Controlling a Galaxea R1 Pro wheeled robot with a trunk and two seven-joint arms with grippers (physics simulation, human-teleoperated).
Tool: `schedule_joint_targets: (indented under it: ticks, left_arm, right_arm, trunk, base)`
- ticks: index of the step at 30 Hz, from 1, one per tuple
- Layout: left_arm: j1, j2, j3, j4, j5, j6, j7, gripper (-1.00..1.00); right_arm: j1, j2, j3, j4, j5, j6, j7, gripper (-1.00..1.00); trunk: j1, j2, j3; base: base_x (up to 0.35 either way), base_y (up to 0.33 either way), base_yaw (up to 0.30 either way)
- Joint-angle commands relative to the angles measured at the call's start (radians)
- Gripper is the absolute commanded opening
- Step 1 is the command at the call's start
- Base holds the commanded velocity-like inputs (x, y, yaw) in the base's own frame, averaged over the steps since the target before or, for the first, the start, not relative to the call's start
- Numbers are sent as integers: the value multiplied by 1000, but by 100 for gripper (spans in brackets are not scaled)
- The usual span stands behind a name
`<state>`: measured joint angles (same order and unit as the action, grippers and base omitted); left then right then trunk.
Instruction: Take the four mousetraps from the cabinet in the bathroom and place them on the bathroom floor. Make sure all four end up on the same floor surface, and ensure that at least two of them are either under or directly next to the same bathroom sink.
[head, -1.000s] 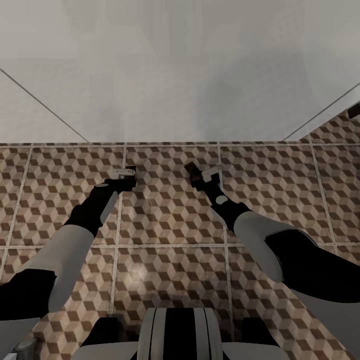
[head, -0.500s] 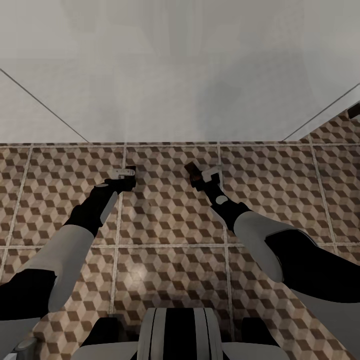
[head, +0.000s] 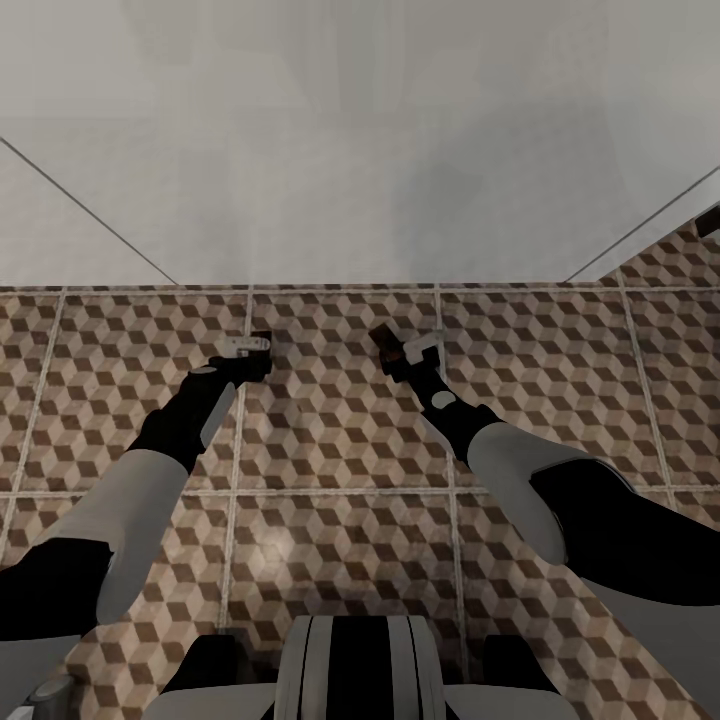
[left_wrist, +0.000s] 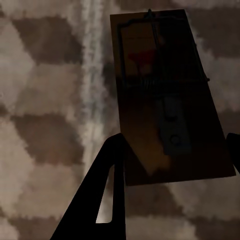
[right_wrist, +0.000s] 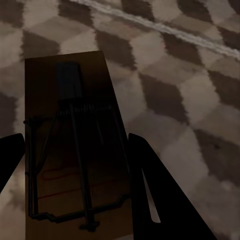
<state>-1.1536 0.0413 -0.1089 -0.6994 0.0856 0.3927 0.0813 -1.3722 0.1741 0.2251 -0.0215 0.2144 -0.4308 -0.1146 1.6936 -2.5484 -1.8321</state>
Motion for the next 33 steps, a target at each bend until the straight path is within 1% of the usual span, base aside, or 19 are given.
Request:
schedule_joint_targets:
  ticks: [1, 11, 12, 33]
  left_arm:
    - [0, 2, -6, -1, 5, 5, 8, -100]
    - [0, 2, -6, -13, 5, 5, 8, -100]
    - [0, 2, -6, -13, 5, 5, 8, 100]
    - [0, 2, -7, -25, 5, 4, 8, 100]
  right_arm:
    - [-1, 0, 3, 2, 8, -2, -9, -100]
    - [-1, 0, 3, 2, 8, -2, -9, -100]
    - [-1, 0, 3, 2, 8, -2, -9, -100]
    - [-1, 0, 3, 2, 8, 3, -9, -100]
  trunk:
    - [0, 0, -1]
    - [0, 0, -1]
    - [0, 0, -1]
    - [0, 0, -1]
  base:
    - [0, 0, 0]
    - [0, 0, 0]
    - [0, 0, 0]
    - [0, 0, 0]
